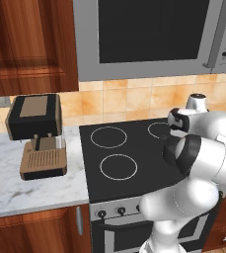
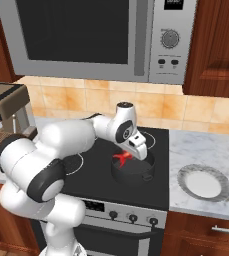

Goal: Retrieve the frozen meat and place it in the pot on a burner. Then turn the burner on.

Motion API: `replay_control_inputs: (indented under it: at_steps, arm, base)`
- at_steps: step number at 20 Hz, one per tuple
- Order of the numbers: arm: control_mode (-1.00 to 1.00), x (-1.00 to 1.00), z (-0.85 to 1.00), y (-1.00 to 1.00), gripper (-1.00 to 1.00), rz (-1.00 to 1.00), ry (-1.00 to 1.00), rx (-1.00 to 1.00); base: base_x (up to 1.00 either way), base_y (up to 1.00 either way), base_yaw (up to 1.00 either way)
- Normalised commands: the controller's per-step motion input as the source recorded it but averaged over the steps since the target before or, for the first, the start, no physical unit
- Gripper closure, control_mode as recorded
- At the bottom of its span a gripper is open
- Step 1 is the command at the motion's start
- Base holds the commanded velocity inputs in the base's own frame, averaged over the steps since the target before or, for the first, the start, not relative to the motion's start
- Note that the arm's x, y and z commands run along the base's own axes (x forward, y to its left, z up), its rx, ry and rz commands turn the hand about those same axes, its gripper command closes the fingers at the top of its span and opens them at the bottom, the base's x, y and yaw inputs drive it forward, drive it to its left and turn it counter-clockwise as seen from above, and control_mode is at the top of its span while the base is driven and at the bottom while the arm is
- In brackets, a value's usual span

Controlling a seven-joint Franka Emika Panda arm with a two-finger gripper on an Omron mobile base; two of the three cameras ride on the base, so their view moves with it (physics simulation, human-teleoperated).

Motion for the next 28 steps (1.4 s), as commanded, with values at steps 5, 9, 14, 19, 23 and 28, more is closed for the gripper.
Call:
replay_control_inputs:
  at_steps: [5,9,14,19,23,28]
  arm:
    - [-1.00,0.17,-0.10,-0.03,1.00,0.00,0.00,0.00]
    - [-1.00,0.10,-0.23,0.00,1.00,0.00,0.00,0.00]
    - [-1.00,0.02,-0.19,-0.01,1.00,0.00,0.00,0.00]
    - [-1.00,0.00,-0.16,-0.01,1.00,0.00,0.00,0.00]
    - [-1.00,0.00,-0.17,0.00,1.00,0.00,0.00,0.00]
    - [-1.00,0.00,-0.08,0.00,1.00,0.00,0.00,0.00]
  base:
    - [0.00,0.00,0.00]
    - [0.00,0.00,0.00]
    - [0.00,0.00,0.00]
    - [0.00,0.00,0.00]
    - [0.00,0.00,0.00]
    - [0.00,0.00,0.00]
